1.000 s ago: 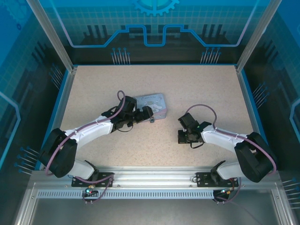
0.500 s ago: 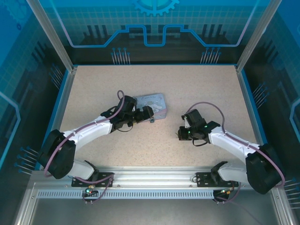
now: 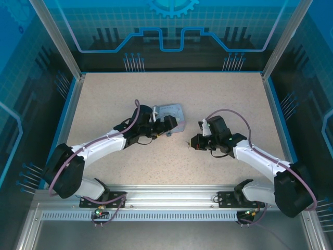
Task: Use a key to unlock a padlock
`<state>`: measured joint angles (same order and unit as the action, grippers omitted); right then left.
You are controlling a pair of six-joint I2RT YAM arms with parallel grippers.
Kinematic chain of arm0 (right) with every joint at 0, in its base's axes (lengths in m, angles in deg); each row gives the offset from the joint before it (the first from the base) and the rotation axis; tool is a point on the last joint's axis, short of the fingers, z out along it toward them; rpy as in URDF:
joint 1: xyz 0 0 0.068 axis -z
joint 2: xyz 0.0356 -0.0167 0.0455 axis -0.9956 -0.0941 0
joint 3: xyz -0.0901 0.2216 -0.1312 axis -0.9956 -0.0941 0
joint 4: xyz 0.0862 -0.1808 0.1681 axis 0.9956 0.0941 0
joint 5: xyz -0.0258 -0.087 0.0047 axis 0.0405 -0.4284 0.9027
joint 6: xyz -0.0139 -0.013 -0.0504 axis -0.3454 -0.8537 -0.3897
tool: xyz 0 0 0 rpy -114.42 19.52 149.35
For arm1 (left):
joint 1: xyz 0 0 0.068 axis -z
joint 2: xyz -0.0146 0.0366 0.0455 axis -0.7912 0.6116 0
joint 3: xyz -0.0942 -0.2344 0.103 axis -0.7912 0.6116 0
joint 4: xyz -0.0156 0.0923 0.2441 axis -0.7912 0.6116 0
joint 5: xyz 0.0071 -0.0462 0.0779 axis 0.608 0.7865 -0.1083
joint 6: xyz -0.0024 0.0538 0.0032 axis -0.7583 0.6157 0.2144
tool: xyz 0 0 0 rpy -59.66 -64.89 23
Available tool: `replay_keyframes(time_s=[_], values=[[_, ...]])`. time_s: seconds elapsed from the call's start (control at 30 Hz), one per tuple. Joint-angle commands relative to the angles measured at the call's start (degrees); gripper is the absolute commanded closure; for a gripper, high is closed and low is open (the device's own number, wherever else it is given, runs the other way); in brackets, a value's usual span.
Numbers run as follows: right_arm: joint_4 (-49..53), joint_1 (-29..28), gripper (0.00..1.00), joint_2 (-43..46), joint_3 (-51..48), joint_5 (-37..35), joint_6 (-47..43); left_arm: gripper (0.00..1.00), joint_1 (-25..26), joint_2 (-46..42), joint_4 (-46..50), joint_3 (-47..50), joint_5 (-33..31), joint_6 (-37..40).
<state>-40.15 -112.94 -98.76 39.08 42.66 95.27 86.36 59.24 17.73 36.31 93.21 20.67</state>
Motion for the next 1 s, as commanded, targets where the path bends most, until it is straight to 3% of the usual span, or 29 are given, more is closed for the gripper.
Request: replay_keyframes(time_s=[0.0, 0.27, 0.57, 0.97], values=[[-5.1, 0.5, 1.0, -0.5, 2.1, 4.6, 3.4, 0.09, 1.5, 2.0, -6.4, 1.7, 3.4, -2.4], [-7.7, 0.6, 1.0, -0.2, 2.6, 5.7, 6.3, 0.35, 2.7, 6.6, -18.1, 4.3, 6.5, -8.0], [-9.4, 0.6, 1.0, -0.2, 1.8, 5.7, 7.7, 0.65, 3.9, 9.0, -21.0, 4.2, 6.6, -9.5], [-9.2, 0.7, 1.0, -0.7, 1.5, 5.5, 7.6, 0.84, 4.3, 10.1, -21.2, 3.7, 6.2, -9.7]])
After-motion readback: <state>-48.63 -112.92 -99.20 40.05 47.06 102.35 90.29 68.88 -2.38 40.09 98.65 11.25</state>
